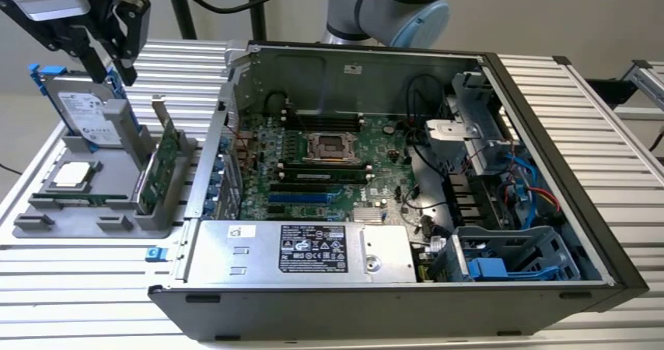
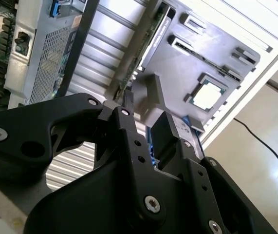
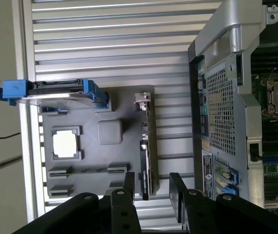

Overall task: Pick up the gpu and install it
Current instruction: 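Pick up the gpu and move the gpu toward the slot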

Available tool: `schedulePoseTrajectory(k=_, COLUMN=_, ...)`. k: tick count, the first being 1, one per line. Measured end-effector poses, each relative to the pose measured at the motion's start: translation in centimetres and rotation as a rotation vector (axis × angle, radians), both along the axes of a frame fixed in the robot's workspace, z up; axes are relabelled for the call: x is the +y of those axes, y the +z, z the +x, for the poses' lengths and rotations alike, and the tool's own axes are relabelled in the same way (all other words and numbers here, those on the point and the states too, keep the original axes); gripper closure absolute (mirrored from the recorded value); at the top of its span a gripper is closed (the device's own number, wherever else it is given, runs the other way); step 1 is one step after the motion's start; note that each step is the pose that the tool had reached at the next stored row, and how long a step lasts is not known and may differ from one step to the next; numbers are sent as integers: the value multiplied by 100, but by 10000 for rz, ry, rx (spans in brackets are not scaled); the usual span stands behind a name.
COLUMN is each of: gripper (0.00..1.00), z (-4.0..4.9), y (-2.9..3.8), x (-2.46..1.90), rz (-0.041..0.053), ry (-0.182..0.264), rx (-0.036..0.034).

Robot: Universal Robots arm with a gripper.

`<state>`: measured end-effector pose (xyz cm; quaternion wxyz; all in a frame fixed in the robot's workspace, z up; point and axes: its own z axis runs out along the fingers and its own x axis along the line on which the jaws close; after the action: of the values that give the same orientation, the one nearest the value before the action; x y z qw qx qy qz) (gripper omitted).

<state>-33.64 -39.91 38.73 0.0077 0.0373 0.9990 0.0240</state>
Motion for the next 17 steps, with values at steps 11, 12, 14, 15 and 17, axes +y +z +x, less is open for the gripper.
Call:
schedulePoseTrajectory(k=11, gripper=0, z=2, y=-14, x=0, rz=1, ry=0, rx=-1)
schedulePoseTrajectory(k=12, gripper=0, z=2, y=-18, x=0, rz=-1, ry=0, rx=0)
schedulePoseTrajectory(k=14, gripper=0, z=2, y=-27, x=0, rz=-1, ry=0, rx=1)
schedulePoseTrajectory(k=15, gripper=0, z=3, y=-32, x=0, rz=-1, ry=0, rx=1)
schedulePoseTrajectory(k=17, gripper=0, z=3, y=-42, x=0, rz=-1, ry=0, rx=1)
